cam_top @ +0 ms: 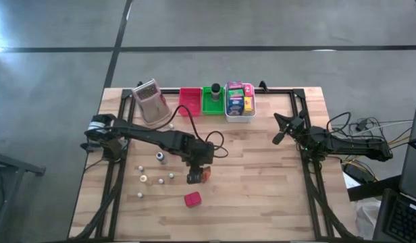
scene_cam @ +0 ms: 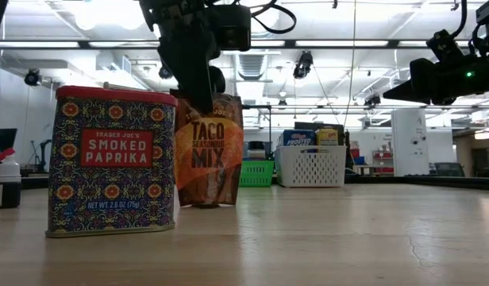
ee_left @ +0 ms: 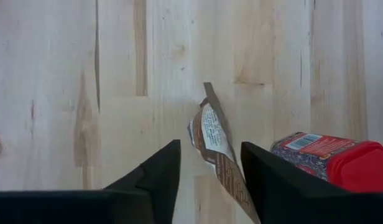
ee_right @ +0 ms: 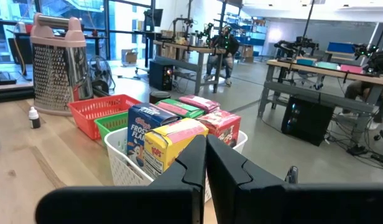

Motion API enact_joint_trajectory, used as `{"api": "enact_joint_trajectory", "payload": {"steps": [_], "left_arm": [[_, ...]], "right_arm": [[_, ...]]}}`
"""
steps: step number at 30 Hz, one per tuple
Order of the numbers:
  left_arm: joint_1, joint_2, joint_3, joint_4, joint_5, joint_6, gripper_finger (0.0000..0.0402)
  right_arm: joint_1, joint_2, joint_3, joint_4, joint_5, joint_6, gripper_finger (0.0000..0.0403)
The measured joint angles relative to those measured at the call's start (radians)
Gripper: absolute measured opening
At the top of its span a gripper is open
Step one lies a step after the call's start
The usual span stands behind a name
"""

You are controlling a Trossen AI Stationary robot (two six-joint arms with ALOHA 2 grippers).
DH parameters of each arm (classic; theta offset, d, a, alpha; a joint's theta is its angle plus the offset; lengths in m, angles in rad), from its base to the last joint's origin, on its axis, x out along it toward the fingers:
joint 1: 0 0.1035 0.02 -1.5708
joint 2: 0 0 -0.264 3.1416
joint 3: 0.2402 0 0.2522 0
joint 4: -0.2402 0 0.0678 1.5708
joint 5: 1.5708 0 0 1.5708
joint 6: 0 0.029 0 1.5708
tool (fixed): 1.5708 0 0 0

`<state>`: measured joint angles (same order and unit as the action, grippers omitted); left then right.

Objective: Pick & Place Kitchen Items
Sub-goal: Put the orange seasoning pack into the green bin

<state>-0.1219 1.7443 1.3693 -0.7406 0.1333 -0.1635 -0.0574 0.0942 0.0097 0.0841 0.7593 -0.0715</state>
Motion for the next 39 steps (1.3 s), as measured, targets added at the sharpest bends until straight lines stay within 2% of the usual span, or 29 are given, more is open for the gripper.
{"api": "enact_joint_trajectory", "payload": {"steps": [31,39], "left_arm": [[0.007,0.001,0.015,-0.002,0.003,0.024,0.0010],[0.025,0.001,0.034,-0.019,0.005,0.031,0.0008]], "right_arm": [[0.000,0.000,0.000,0.000,0.000,0.000,0.0008],[0.000,0.000,0.000,0.000,0.000,0.000,0.0008]]}}
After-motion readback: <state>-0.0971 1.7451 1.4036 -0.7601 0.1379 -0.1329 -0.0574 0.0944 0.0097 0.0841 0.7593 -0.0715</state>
